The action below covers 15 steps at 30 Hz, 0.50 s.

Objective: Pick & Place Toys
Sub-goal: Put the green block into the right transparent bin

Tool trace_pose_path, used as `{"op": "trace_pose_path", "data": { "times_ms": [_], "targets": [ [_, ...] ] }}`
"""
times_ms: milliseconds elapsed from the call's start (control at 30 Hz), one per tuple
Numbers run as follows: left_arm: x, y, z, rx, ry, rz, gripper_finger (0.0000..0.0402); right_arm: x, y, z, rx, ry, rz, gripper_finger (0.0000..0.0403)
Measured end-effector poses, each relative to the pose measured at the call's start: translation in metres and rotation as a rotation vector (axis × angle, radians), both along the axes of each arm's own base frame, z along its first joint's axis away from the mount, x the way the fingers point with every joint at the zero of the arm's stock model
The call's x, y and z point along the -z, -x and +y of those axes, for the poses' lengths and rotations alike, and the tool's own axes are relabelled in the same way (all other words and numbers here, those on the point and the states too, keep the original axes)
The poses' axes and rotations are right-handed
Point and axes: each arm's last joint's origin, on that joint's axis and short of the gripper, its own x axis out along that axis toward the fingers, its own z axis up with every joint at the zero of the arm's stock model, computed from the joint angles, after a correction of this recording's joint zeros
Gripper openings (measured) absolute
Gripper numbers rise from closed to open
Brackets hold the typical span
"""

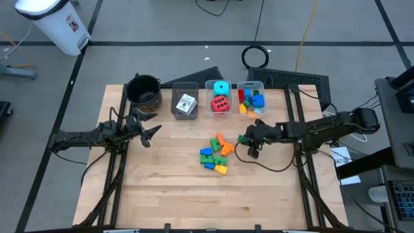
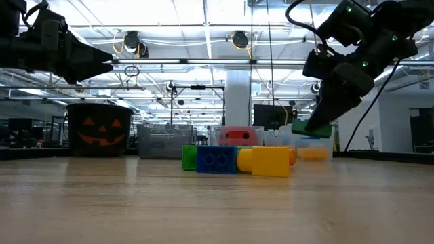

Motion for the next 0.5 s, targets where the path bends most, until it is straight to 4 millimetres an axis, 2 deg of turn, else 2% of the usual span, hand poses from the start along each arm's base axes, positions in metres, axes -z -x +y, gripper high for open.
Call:
{"op": "trace_pose_path", "data": {
  "times_ms": [333,500],
  "targets": [
    [0.0,0.0,0.0,0.0,0.0,0.0,0.0292,-0.011,-0.009,-0.002,-0.05,0.071,-0.133,0.0106],
    [0.0,0.0,0.0,0.0,0.0,0.0,0.0292,-0.011,-0.01,-0.002,-0.078,0.105,-0.134,0.0103]
  ]
}}
